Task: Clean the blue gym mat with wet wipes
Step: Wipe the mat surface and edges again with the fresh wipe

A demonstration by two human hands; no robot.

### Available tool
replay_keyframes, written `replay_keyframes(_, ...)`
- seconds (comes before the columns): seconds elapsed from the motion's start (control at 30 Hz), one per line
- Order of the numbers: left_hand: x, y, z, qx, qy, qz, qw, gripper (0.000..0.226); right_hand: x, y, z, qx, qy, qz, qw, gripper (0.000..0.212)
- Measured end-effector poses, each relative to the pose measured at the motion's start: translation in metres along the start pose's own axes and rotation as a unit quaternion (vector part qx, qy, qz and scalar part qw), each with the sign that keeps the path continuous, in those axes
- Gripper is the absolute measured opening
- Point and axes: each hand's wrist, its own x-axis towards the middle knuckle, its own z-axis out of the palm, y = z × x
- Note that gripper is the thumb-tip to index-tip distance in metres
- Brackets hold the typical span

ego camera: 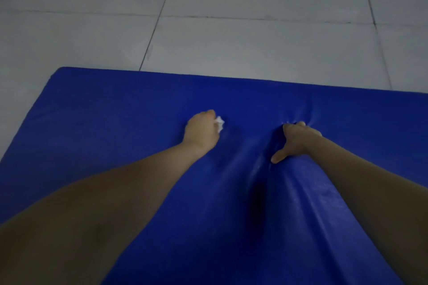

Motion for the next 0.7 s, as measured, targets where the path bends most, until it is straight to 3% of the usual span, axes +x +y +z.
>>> replay_keyframes(0.13,-0.013,0.076,0.043,-0.065,-0.042,0.073,0.994,0.010,-0.015,-0.005,0.007,0.031,0.058,0.038,0.997,0.104)
replay_keyframes(0.23,-0.021,0.111,0.057,-0.039,-0.080,0.126,0.988,0.022,-0.036,-0.017,0.036,0.048,0.030,0.045,0.997,0.067)
replay_keyframes(0.3,-0.021,0.107,0.054,-0.005,-0.103,0.157,0.982,0.019,-0.045,-0.020,0.058,0.052,-0.022,0.012,0.998,0.079)
replay_keyframes(0.4,-0.020,0.088,0.044,0.044,-0.111,0.203,0.972,0.015,-0.050,-0.020,0.065,0.053,0.007,0.031,0.998,0.116)
replay_keyframes(0.7,-0.017,-0.031,0.003,0.074,0.004,0.083,0.994,0.020,-0.047,-0.017,0.058,0.042,-0.003,0.011,0.999,0.109)
